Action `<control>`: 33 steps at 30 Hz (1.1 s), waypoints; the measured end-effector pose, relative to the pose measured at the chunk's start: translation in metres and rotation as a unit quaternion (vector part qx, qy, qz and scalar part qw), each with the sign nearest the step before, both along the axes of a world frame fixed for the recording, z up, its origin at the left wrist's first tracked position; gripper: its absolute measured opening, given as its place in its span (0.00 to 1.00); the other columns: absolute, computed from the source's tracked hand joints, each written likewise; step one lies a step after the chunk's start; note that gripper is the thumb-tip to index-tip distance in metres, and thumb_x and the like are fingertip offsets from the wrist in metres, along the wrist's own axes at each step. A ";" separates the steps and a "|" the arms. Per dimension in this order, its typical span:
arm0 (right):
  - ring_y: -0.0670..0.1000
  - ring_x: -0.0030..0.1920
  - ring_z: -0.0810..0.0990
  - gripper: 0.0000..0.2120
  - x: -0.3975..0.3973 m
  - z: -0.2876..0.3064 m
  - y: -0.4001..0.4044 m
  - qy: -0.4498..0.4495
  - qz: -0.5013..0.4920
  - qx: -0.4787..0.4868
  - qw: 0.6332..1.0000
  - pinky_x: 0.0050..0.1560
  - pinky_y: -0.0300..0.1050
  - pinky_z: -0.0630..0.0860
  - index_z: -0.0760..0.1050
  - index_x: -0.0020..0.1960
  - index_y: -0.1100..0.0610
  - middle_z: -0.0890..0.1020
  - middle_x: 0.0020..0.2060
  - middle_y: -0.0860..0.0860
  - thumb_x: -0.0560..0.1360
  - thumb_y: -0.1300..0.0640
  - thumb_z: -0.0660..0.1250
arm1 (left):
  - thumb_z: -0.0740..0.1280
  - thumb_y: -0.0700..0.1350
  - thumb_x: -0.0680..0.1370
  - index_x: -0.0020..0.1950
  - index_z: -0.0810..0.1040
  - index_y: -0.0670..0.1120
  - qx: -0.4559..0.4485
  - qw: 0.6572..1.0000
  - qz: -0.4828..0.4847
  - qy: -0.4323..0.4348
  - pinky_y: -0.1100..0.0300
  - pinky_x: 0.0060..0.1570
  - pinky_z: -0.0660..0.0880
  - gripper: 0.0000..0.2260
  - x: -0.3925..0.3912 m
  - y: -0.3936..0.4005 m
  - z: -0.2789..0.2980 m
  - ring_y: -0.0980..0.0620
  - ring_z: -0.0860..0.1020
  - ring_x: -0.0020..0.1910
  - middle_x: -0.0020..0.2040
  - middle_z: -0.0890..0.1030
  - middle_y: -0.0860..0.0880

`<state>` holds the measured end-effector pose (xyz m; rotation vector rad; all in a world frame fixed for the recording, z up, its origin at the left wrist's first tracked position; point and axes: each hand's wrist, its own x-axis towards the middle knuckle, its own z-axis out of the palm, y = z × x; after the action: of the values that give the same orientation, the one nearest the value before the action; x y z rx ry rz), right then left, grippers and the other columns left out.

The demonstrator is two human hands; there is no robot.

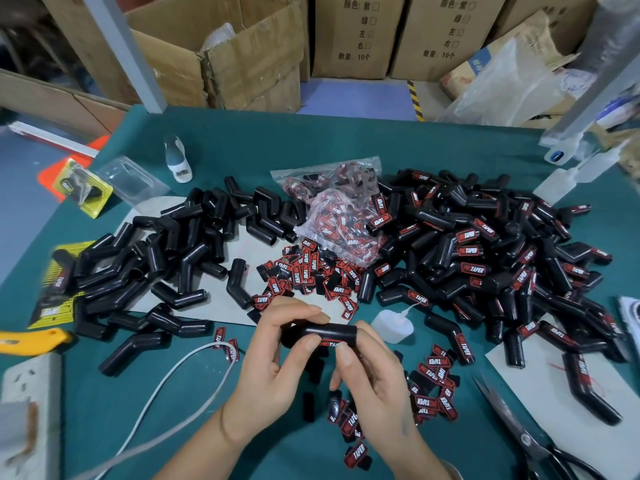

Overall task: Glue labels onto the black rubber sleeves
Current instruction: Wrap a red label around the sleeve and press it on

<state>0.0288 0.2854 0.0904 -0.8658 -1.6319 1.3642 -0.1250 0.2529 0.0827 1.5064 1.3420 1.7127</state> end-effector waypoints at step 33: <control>0.51 0.36 0.78 0.18 0.002 -0.003 -0.001 -0.031 -0.105 0.110 0.988 0.36 0.40 0.80 0.80 0.49 0.57 0.75 0.50 0.47 0.86 0.45 0.60 | 0.62 0.48 0.87 0.72 0.73 0.48 -0.057 0.994 -0.077 -0.052 0.46 0.68 0.73 0.14 -0.006 0.005 -0.007 0.36 0.76 0.67 0.69 0.76 0.42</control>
<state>0.0305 0.2843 0.0876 -0.9254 -1.6503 1.0010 -0.1306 0.2579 0.0756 1.3996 1.2159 1.5693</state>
